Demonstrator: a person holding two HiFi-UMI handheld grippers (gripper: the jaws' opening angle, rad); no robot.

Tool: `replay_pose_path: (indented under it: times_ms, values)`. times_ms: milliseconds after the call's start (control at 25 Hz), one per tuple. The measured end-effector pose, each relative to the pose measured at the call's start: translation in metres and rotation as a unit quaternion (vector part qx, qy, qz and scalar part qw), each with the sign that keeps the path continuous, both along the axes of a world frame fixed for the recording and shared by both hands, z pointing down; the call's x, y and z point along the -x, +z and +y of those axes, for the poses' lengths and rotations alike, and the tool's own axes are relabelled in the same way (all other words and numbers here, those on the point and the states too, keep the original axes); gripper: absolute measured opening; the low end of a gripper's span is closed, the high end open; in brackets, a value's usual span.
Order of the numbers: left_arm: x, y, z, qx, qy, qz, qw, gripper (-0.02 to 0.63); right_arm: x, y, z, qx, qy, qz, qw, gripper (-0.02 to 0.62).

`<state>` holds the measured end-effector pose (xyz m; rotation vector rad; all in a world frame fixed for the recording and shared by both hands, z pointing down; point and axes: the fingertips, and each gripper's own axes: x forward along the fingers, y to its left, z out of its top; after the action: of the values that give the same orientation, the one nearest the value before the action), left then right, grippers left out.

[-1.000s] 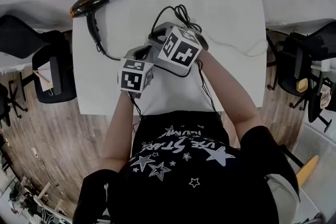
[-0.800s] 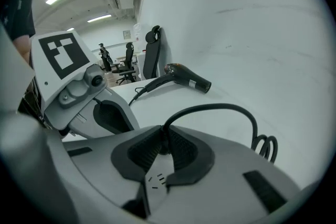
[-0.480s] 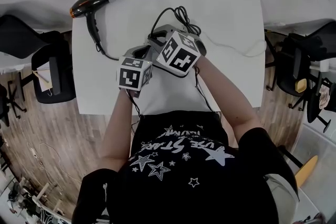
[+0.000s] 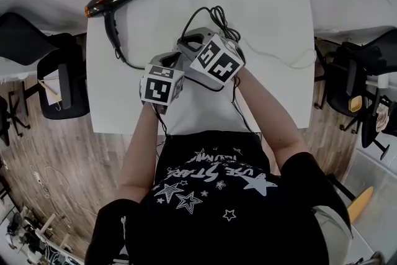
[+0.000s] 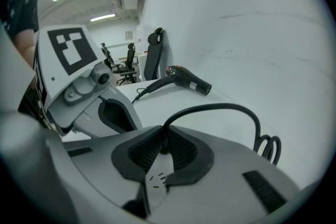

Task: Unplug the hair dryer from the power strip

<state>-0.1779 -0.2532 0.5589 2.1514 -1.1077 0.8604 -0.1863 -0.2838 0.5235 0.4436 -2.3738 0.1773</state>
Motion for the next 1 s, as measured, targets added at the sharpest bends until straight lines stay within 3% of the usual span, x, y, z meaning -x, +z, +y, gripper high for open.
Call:
replay_pose_path:
  times_ms: [120,320,400,560,1000]
  values:
    - [0.0,0.0,0.0,0.0,-0.004,0.001,1.0,0.008,-0.001,0.001,-0.006,0.03,0.034,-0.025,0.999,0.048]
    - [0.0,-0.001,0.0,-0.001,-0.005,0.005,1.0,0.008,0.005,-0.05,-0.02,-0.018,0.044,-0.088,0.995,0.048]
    - [0.001,0.0,0.0,-0.001,-0.004,0.005,1.0,0.008,0.009,-0.069,-0.026,-0.038,0.032,-0.078,0.996,0.049]
    - [0.0,-0.001,0.002,-0.005,0.0,-0.005,1.0,0.008,0.008,-0.078,-0.015,-0.019,0.023,-0.089,0.996,0.051]
    - [0.0,-0.004,0.004,-0.041,-0.006,0.02,0.999,0.008,-0.022,-0.105,0.016,-0.027,0.075,-0.096,0.992,0.051]
